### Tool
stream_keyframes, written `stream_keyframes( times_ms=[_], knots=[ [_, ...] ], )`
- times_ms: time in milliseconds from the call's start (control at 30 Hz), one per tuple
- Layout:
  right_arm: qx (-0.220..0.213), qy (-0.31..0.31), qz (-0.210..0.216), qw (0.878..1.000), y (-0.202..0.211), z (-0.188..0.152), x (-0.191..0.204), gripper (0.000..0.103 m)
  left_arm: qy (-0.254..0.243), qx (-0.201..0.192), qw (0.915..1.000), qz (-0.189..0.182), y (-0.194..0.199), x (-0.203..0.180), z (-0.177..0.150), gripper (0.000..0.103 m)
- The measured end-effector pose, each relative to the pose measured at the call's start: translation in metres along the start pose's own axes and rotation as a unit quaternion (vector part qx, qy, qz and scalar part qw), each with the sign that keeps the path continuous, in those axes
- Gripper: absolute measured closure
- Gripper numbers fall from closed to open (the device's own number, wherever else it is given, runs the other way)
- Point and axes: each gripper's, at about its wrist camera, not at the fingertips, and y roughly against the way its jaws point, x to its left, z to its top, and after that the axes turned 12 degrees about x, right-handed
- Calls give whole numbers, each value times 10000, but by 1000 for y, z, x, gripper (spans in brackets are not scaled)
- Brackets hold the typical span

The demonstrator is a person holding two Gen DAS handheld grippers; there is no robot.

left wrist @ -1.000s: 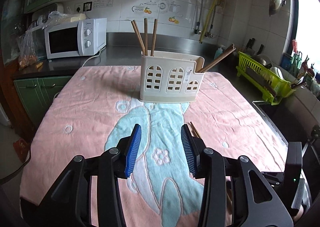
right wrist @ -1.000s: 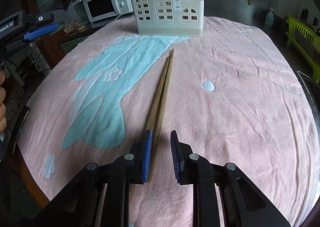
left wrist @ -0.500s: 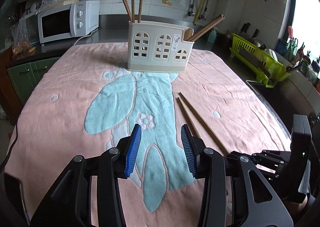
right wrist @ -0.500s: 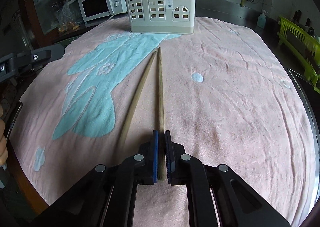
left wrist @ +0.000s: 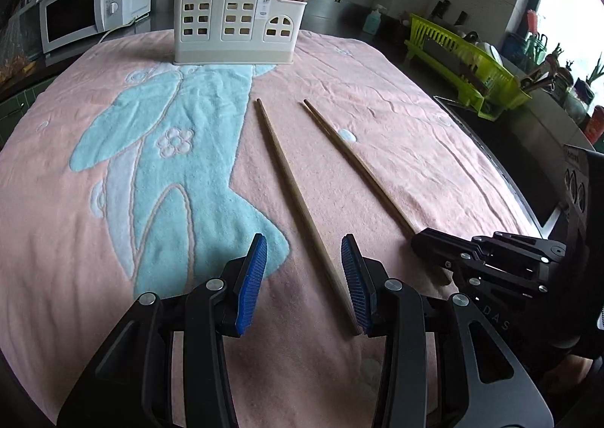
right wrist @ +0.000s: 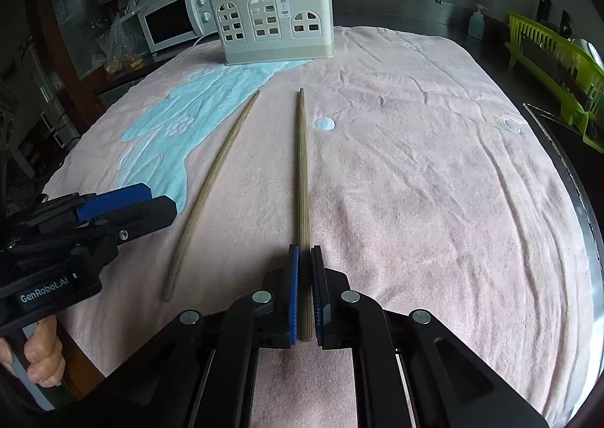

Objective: Organize utensils
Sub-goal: 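Close the left gripper on a chopstick while the right gripper grasps the last chopstick, then lift the left chopstick over the white holder while the right tool carries its chopstick there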

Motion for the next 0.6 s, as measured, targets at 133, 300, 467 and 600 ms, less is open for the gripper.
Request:
stream_keyframes(
  times_ms=[133,300,467,600],
  knots=[
    [-13,28,89,10000,1,-3,-3,97,-36,66,9999,92,-9,-9,-3,67],
    [-41,95,122,9999,1,-4,-4,97,-215,76,9989,410,-15,-19,-6,78],
    [-61,118,79,9999,1,-5,-1,96,-346,131,9969,689,-14,-21,-3,94],
    [-147,121,67,9998,7,-3,0,96,-325,115,9976,595,-4,-11,1,96]
  ],
)
